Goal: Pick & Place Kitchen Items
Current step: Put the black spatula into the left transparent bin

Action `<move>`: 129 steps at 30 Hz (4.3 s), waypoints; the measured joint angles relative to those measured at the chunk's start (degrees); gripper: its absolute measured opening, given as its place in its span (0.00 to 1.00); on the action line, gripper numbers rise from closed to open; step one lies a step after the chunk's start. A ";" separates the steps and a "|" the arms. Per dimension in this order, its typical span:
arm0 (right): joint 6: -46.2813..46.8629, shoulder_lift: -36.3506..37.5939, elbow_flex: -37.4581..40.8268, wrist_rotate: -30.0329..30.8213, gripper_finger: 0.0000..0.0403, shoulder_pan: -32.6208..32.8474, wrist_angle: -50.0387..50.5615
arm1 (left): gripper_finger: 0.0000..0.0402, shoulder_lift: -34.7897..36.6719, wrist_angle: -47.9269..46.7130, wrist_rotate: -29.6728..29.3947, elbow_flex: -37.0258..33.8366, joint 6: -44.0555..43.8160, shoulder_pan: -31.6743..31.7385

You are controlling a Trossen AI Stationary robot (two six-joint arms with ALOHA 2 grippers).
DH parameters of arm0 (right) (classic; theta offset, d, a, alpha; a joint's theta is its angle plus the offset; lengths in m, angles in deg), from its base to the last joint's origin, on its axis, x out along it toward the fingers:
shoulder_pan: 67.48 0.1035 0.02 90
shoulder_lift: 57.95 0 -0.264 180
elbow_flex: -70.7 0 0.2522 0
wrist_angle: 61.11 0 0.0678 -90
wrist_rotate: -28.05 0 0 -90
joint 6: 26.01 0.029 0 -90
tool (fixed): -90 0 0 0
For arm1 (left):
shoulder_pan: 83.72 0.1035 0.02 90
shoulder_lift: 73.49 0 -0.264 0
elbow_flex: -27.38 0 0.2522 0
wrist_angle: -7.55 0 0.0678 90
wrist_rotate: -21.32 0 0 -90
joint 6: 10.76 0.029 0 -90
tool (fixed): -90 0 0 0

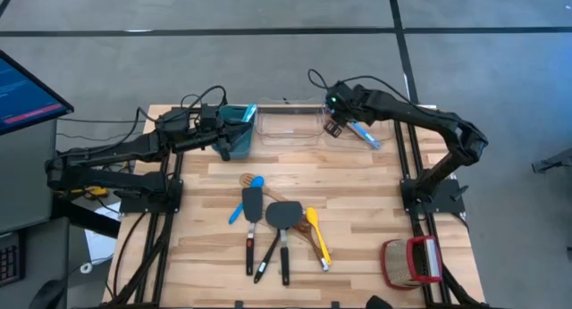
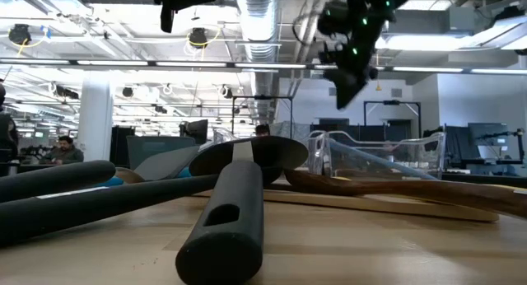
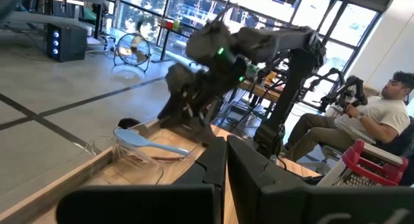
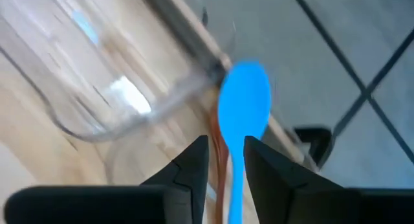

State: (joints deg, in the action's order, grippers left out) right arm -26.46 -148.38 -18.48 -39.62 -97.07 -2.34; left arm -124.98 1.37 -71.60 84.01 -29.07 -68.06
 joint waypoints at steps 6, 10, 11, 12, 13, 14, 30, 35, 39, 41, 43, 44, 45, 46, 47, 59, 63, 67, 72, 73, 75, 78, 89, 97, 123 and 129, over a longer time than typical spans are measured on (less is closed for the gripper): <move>0.00 0.07 -6.93 -0.02 0.15 4.82 2.48 | 0.00 0.00 -0.12 0.00 0.00 -0.15 -0.01; 0.01 0.80 -8.96 -0.27 0.08 8.50 6.53 | 0.00 0.00 -0.12 0.00 0.00 -0.21 -0.03; 0.02 1.18 -8.96 -0.92 0.06 9.61 7.47 | 0.00 0.00 -0.13 0.00 0.00 -0.41 -0.08; 0.10 1.57 -8.96 -2.33 0.03 10.67 8.31 | 0.00 0.00 -0.13 0.00 0.00 -0.59 -0.19; 0.44 1.94 -8.96 -4.13 0.02 11.66 9.53 | 0.00 0.00 -0.14 0.00 0.00 -0.74 -0.31; 0.84 2.34 -8.93 -5.87 0.01 12.70 10.71 | 0.00 0.00 -0.14 0.00 0.00 -0.84 -0.46; 2.04 10.38 -5.77 -18.83 0.01 25.19 8.48 | 0.00 0.00 -0.15 0.02 0.00 -1.07 -7.08; 4.61 12.29 -5.77 -14.35 0.00 26.72 8.53 | 0.00 0.00 -0.15 0.02 0.00 -1.12 -10.14; 6.57 13.78 -5.77 -13.23 0.00 27.67 8.54 | 0.00 0.00 -0.13 0.70 0.00 -3.64 -13.03; 6.99 14.49 -5.77 -13.10 0.00 28.21 8.52 | 0.00 0.00 -0.04 3.25 0.00 -4.72 -14.16; 7.69 15.36 -5.77 -11.63 0.00 28.98 8.51 | 0.00 0.00 0.26 5.85 0.00 -4.66 -14.98; 8.51 15.87 -5.76 -10.19 0.00 29.41 8.52 | 0.00 0.00 0.32 6.45 0.00 -4.66 -15.38; 9.40 16.45 -5.77 -8.67 0.00 29.84 8.50 | 0.00 0.00 0.32 6.86 0.00 -4.68 -15.72; 10.06 16.97 -5.77 -7.43 0.00 30.24 8.50 | 0.00 0.00 0.32 6.88 0.00 -4.68 -16.05; 10.62 17.52 -5.77 -6.63 0.00 30.60 8.50 | 0.00 0.00 0.31 6.88 0.00 -4.68 -16.39; 18.89 21.30 -5.77 -4.27 0.00 34.74 8.41 | 0.00 0.00 0.39 6.59 0.00 -4.61 -18.82; 22.44 20.68 -5.74 -0.55 0.00 36.23 8.55 | 0.00 0.00 0.62 5.14 0.00 -4.73 -18.82; 25.50 20.79 -5.75 1.57 0.00 37.95 8.22 | 0.00 0.00 1.88 5.01 0.00 -4.94 -18.82; 27.61 20.98 -5.75 1.95 0.00 40.72 7.65 | 0.00 0.00 4.22 3.11 0.00 -5.06 -18.82; 27.88 20.98 -5.75 1.97 0.00 41.33 7.39 | 0.00 0.00 4.80 2.23 -0.02 -5.04 -18.82; 27.98 20.94 -5.75 1.97 0.00 42.73 6.34 | 0.00 0.00 6.28 0.91 0.00 -4.66 -18.82; 27.72 20.72 -5.75 2.16 0.00 45.33 4.38 | 0.00 0.00 7.59 0.31 0.00 -4.63 -18.80; 22.41 22.16 -5.72 6.47 0.00 54.08 3.69 | 0.00 0.00 8.75 0.29 0.00 -8.15 -18.82; 22.45 26.83 -5.75 8.86 0.00 58.38 8.54 | 0.00 -5.16 17.59 -3.73 -0.01 -13.73 -22.80; 15.01 39.43 0.01 17.14 0.00 74.32 5.08 | 0.00 -36.18 21.67 -39.50 27.28 -3.47 -43.66; 15.02 45.04 6.49 17.16 0.00 75.83 -0.56 | 0.00 -40.49 21.27 -44.75 28.81 -10.32 -45.55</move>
State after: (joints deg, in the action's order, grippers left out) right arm -11.44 -103.34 -11.99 -22.46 -21.24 -2.89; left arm -165.46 22.65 -116.35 112.82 -39.39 -113.61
